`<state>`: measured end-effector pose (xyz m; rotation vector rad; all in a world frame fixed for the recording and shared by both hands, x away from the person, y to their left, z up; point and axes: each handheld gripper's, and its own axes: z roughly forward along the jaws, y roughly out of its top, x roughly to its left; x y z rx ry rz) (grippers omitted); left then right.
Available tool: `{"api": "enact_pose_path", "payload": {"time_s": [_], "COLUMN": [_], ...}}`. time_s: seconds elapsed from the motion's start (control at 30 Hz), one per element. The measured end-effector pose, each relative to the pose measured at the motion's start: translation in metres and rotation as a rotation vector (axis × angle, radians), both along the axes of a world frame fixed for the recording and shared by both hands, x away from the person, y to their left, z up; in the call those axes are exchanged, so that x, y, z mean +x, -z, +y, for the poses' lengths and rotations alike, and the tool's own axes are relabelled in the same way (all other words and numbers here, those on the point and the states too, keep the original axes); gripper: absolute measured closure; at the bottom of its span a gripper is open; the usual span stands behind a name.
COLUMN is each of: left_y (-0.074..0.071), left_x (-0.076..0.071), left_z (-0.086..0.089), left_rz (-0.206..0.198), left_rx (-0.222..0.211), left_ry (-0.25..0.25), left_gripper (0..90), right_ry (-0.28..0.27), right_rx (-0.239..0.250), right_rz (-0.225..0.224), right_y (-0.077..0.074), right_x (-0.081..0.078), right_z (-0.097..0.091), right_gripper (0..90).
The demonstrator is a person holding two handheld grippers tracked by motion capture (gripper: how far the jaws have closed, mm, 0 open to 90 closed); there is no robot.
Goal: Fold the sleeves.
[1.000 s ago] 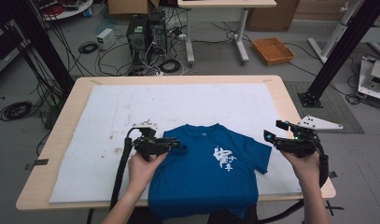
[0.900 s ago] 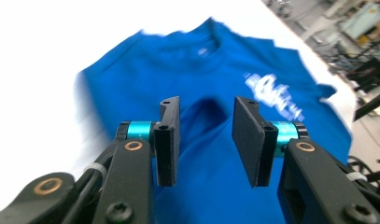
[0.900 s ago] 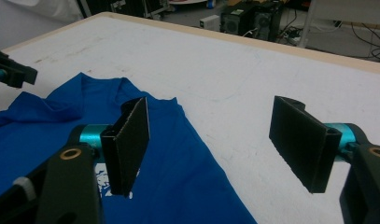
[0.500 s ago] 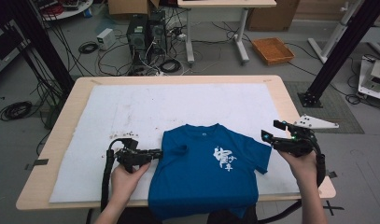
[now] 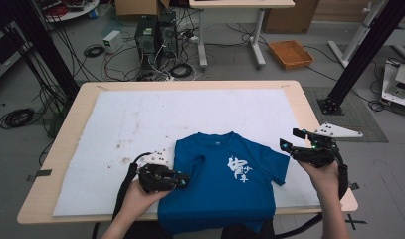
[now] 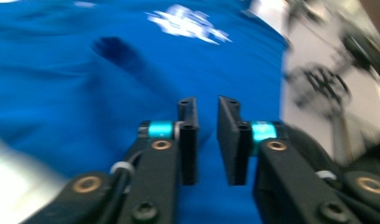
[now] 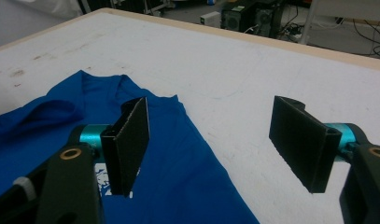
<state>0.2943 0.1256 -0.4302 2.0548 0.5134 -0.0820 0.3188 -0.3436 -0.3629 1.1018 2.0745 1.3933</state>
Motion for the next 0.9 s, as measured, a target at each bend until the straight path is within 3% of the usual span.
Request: {"api": "enact_pose_path", "payload": {"time_s": [0.03,0.13,0.17,0.2,0.23,0.27,0.3,0.4,0.53,0.6,0.63,0.67,0.7,0.8,0.83,0.9], "left_y": [0.000,-0.001,-0.003,-0.003,-0.003,-0.003,-0.001,0.001,0.003,0.006,0.008,0.008,0.015,0.016,0.016,0.016], "left_x": [-0.001,0.001,0.007,0.007,0.013,0.019,0.031,0.047,0.064,0.071,0.076,0.076,0.083,0.085,0.087,0.088], "left_z": [-0.003,-0.002,0.002,0.002,0.005,0.008,0.012,0.009,-0.001,-0.007,-0.009,-0.009,-0.011,-0.009,-0.006,-0.004], "left_rz": [-0.024,-0.037,-0.057,-0.057,-0.052,-0.030,-0.012,-0.044,-0.114,-0.135,-0.126,-0.126,-0.097,-0.122,-0.128,-0.126], "left_rx": [0.004,-0.004,0.007,0.007,0.009,0.002,-0.025,0.028,0.057,0.131,0.173,0.173,0.223,0.239,0.244,0.234], "left_ry": [0.004,-0.021,-0.109,-0.109,-0.169,-0.216,-0.300,-0.383,-0.374,-0.374,-0.379,-0.379,-0.377,-0.408,-0.467,-0.490], "left_gripper": [69.0,66.8,66.4,64.6,64.1,64.2,64.2,64.3,63.2,63.1,63.4,64.9,67.8,82.4,86.8,88.2], "right_ry": [0.000,0.004,0.002,0.002,0.010,0.010,0.010,0.006,0.003,0.004,0.005,0.005,0.008,0.006,0.007,0.008], "right_rx": [0.000,0.002,0.002,0.002,0.003,0.003,0.002,-0.008,-0.011,-0.011,-0.011,-0.011,-0.010,-0.011,-0.011,-0.011], "right_rz": [-0.001,0.000,-0.004,-0.004,-0.002,0.000,0.004,0.011,0.015,0.018,0.020,0.020,0.022,0.022,0.020,0.020], "right_y": [0.000,0.000,0.000,0.000,0.000,0.001,0.001,0.003,0.005,0.006,0.006,0.006,0.007,0.007,0.007,0.007], "right_x": [0.000,-0.001,0.000,0.000,0.000,0.000,0.001,0.002,0.003,0.003,0.003,0.003,0.003,0.003,0.003,0.004], "right_z": [0.000,-0.001,-0.002,-0.002,-0.002,-0.001,-0.001,0.001,0.001,0.000,0.000,0.000,-0.001,-0.001,-0.001,-0.001], "right_gripper": [28.7,28.7,28.7,28.7,28.7,28.8,28.8,28.8,28.9,28.8,28.8,28.8,28.9,28.9,28.9,29.0]}}
